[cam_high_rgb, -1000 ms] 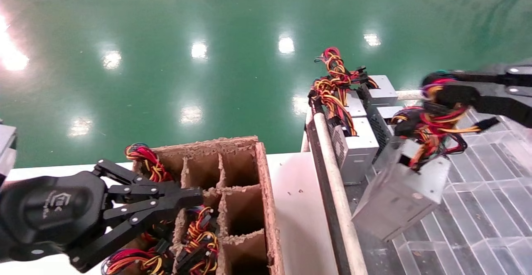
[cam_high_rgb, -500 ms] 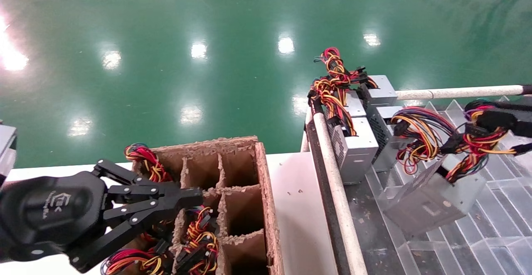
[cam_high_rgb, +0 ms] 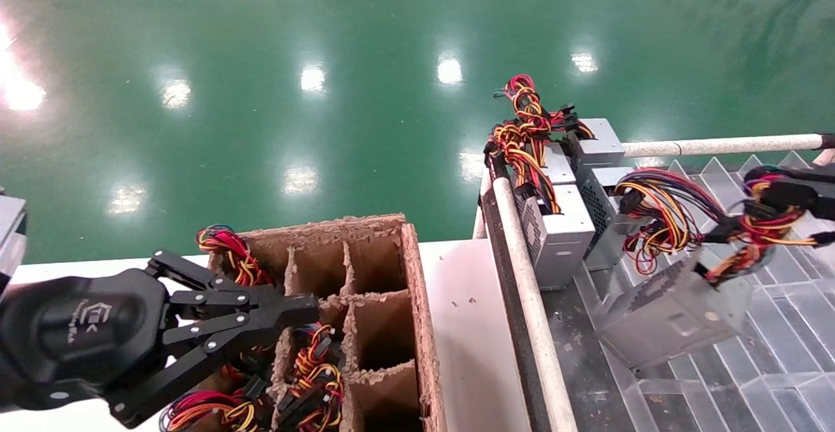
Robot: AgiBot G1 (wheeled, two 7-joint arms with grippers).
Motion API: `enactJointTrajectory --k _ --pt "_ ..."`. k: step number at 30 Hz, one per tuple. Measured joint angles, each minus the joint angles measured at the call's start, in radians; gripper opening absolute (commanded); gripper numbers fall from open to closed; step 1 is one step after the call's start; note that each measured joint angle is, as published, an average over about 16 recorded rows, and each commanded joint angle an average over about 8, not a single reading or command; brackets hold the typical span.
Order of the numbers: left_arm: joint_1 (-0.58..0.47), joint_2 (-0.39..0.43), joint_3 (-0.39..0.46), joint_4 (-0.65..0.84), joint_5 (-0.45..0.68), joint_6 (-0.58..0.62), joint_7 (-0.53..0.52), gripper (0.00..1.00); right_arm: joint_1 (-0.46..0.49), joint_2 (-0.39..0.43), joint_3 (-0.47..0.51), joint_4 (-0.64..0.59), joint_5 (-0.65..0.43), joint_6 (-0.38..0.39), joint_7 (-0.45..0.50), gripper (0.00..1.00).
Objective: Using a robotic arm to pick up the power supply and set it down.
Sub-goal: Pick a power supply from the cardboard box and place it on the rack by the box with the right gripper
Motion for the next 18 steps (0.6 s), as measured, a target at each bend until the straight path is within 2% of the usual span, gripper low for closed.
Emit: enactJointTrajectory --k 18 --pt "0.000 0.000 0.000 0.000 0.000 0.000 0.000 0.00 0.064 -0.091 0.007 -0.187 -0.096 -0.064 -0.081 0.00"
